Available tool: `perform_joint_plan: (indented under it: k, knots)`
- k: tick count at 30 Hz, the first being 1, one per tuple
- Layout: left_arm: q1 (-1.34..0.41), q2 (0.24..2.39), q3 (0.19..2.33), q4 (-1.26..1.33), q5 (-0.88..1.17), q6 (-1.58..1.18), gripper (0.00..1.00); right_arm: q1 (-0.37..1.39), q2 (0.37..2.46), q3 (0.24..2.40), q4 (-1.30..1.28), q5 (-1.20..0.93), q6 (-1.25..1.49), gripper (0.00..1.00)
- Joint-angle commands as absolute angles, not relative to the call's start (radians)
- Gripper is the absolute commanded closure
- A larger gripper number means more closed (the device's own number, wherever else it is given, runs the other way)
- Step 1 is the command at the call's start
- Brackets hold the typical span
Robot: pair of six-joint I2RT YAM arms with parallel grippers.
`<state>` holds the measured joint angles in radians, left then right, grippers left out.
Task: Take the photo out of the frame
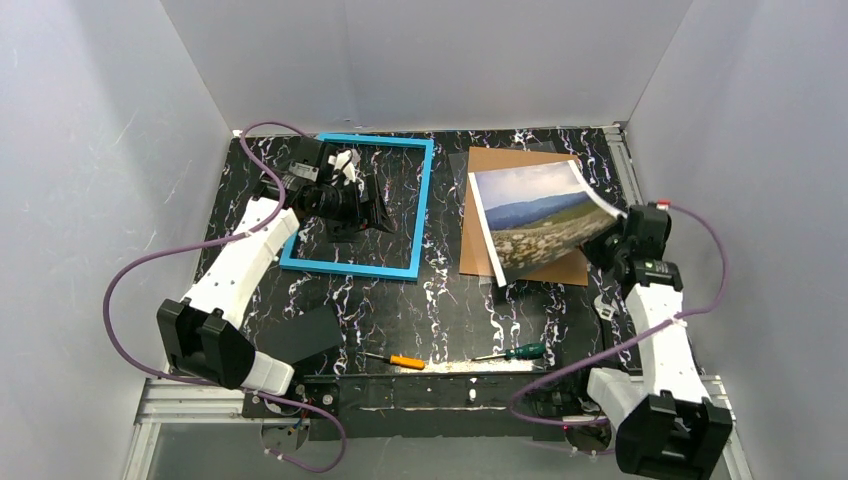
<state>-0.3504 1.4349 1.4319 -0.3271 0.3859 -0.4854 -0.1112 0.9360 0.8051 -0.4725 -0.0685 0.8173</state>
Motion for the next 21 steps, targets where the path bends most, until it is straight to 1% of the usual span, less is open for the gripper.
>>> perform_joint_plan:
  k: [1,10,14,21]
  knots:
    - [-0.35,1.439,1.405,-0.346,0.466,-0.496,0.2,-0.201,0.97,0.616,-0.188,-0.177,0.841,0.99]
    - [-0.35,1.458,1.371,-0.317,0.473,-0.511,0.2,-0.226,1.181,0.581,-0.015,-0.231,0.852,0.99]
    - [-0.35,1.459,1.363,-0.316,0.462,-0.505,0.2,-0.227,1.265,0.613,-0.009,-0.212,0.862,0.99]
    - [-0.35,1.474,1.355,-0.302,0.486,-0.524,0.2,-0.227,1.305,0.586,0.075,-0.171,0.927,0.99]
